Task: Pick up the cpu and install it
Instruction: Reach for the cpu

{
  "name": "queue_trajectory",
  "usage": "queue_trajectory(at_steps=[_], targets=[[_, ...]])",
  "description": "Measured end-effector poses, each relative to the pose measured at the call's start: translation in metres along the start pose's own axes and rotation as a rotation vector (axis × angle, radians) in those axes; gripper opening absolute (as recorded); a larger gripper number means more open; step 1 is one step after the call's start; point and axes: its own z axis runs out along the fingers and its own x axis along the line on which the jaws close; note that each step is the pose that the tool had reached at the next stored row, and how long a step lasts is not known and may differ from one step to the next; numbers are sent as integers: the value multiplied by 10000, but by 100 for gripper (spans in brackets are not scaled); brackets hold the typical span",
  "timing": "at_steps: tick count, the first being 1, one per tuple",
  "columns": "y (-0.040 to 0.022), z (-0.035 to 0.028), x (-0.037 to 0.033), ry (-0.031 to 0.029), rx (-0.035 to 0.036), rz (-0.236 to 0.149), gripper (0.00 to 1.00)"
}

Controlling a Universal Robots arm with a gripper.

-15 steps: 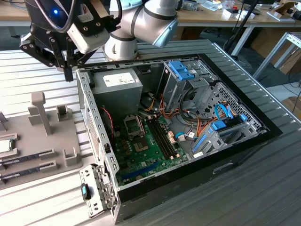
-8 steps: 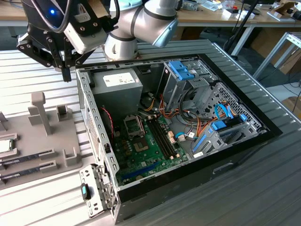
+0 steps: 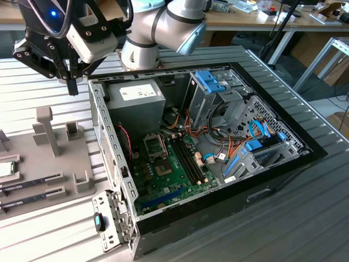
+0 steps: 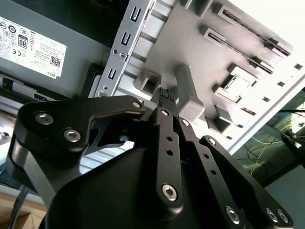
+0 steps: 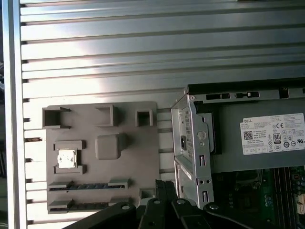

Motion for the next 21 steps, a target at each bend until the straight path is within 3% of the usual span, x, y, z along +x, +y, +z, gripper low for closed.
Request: queue_trajectory(at_steps=[21], targets=[[-9, -3, 115, 0, 0, 0, 11]])
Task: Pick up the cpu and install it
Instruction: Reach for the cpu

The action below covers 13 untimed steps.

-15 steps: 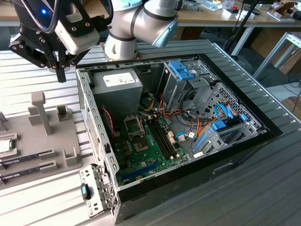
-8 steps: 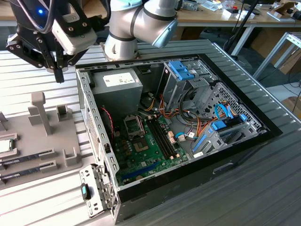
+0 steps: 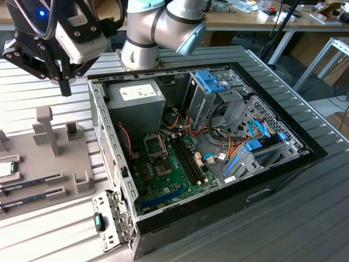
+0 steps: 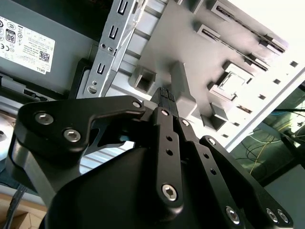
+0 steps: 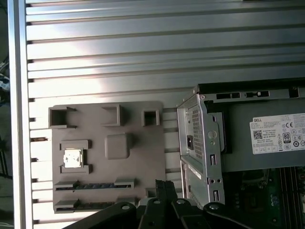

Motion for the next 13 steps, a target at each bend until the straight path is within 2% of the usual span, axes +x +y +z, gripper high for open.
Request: queue_trajectory(at_steps=[13], targets=[[-7, -3, 96, 0, 0, 0, 11]])
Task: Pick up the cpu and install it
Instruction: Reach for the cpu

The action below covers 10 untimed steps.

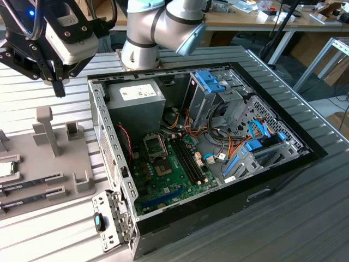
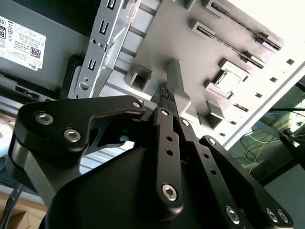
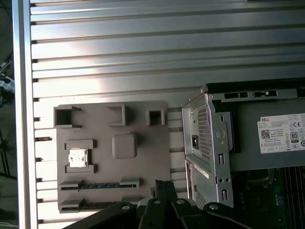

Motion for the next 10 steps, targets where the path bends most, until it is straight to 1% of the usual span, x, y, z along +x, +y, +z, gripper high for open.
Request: queue_trajectory(at_steps=[10], targets=[[-5, -2, 63, 0, 0, 0, 11]])
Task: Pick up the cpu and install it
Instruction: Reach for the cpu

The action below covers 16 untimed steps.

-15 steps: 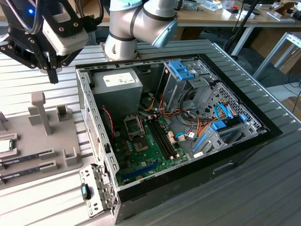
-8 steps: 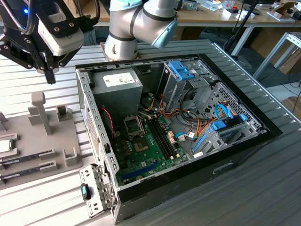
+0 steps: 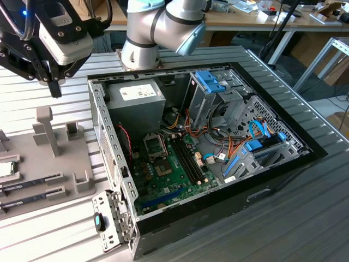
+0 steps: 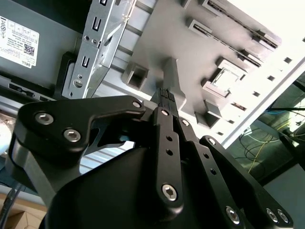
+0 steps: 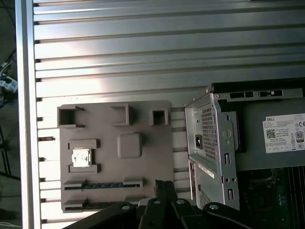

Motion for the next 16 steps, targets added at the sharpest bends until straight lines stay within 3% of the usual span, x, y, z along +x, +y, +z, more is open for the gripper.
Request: queue_trajectory(at_steps=[3, 5, 8, 16], targets=[[-2, -1, 27, 0, 0, -1, 11], [-9, -4, 125, 0, 1, -1, 11], [-14, -5, 186, 0, 0, -1, 11], [-16, -6, 216, 0, 0, -1, 11]])
